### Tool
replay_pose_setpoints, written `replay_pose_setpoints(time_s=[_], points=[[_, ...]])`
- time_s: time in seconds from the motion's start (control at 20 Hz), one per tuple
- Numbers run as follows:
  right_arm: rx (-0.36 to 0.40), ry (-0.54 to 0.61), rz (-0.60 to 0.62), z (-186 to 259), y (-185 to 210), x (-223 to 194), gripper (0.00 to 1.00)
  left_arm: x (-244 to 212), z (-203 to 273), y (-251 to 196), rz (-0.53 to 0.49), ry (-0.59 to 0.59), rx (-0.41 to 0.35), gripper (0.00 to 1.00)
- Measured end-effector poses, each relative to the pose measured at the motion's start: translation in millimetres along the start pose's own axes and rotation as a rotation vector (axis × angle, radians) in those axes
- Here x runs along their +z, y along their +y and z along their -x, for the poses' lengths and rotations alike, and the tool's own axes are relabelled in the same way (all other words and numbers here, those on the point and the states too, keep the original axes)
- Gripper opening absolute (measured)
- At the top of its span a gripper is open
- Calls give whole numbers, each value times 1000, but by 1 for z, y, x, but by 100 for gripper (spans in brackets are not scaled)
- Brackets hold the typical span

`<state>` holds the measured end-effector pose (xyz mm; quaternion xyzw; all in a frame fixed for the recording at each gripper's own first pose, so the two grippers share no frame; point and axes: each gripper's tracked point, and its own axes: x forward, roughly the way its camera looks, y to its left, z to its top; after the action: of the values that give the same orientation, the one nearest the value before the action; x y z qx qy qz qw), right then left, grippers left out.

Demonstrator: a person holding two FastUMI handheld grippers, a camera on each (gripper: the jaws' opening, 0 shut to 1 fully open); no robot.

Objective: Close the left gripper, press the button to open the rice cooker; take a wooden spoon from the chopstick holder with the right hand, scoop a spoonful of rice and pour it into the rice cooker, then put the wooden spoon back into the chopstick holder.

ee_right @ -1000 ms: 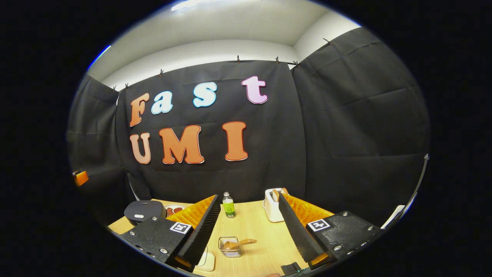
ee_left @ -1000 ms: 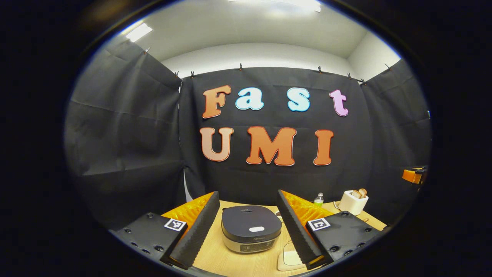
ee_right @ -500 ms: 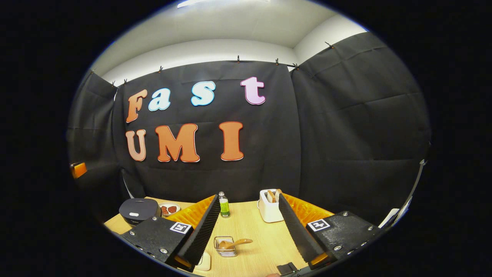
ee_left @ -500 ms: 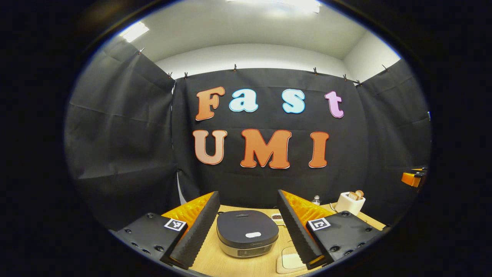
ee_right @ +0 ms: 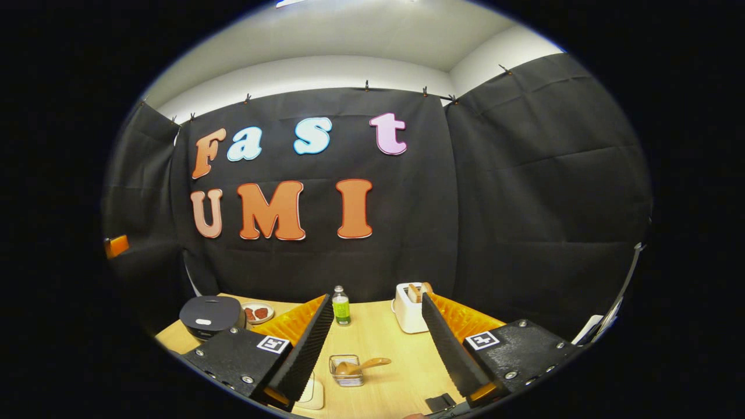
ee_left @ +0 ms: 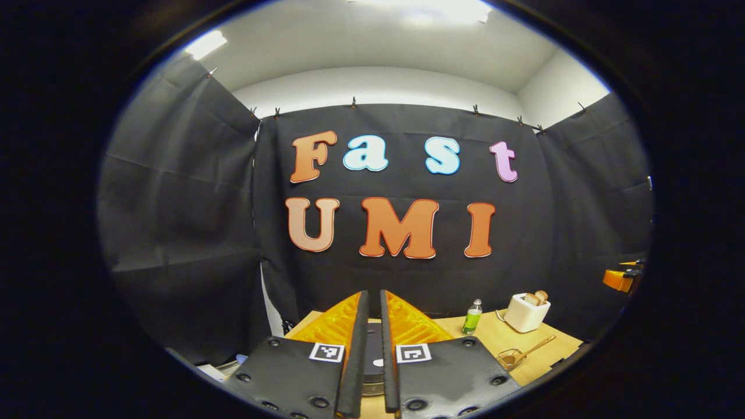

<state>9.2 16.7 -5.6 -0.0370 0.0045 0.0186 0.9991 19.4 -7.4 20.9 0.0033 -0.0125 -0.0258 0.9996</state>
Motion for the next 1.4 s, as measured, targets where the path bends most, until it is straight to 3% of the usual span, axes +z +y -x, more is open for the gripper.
replay_pose_setpoints(time_s=[0.05, 0.15, 0.25, 0.3, 0.85, 1.4], points=[[3, -1, 2, -1, 1, 0, 94, -5, 1, -1, 8, 19, -16, 12], [-1, -1, 12, -2, 1, -2, 94, -13, -3, 9, 5, 39, -3, 10], [-1, 5, 14, -3, 3, -3, 94, -22, -7, 9, 7, 74, -9, 0], [2, 6, 14, -2, 4, -4, 94, -26, -10, 8, 8, 82, -9, 4], [-25, 52, -8, -6, -5, -21, 94, -113, -88, -35, 48, 261, -118, 4], [-89, 106, -10, -10, -25, -40, 94, -230, -132, -26, 12, 481, -88, 4]])
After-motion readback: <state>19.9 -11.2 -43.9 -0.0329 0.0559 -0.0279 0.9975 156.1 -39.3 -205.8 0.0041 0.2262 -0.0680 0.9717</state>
